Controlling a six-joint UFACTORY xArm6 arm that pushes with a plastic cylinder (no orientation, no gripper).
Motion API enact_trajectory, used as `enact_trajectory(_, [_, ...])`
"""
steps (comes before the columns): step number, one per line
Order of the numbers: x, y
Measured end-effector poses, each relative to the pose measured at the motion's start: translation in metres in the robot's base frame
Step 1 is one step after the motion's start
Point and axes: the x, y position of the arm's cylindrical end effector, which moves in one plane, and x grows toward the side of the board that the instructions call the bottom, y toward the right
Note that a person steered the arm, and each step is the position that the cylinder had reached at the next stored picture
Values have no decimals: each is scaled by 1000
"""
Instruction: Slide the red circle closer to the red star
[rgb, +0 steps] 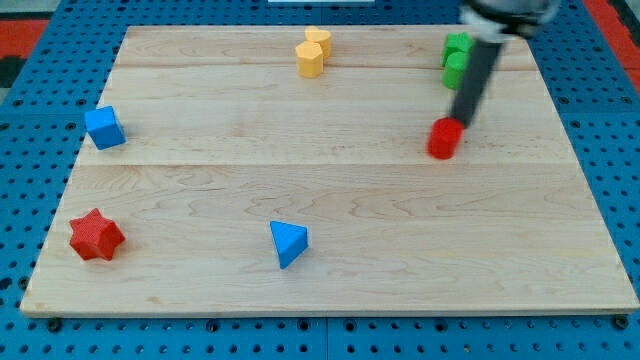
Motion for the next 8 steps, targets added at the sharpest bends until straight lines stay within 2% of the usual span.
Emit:
enact_trajectory(1, [44, -75])
enact_trajectory(2, [38, -42])
enact_trajectory(3, [62, 5])
enact_trajectory(4, [90, -64])
enact_trajectory(5, [90, -167])
enact_trajectory(6, [82, -231])
enact_trajectory(7, [52, -220])
enact_trajectory(8, [27, -255])
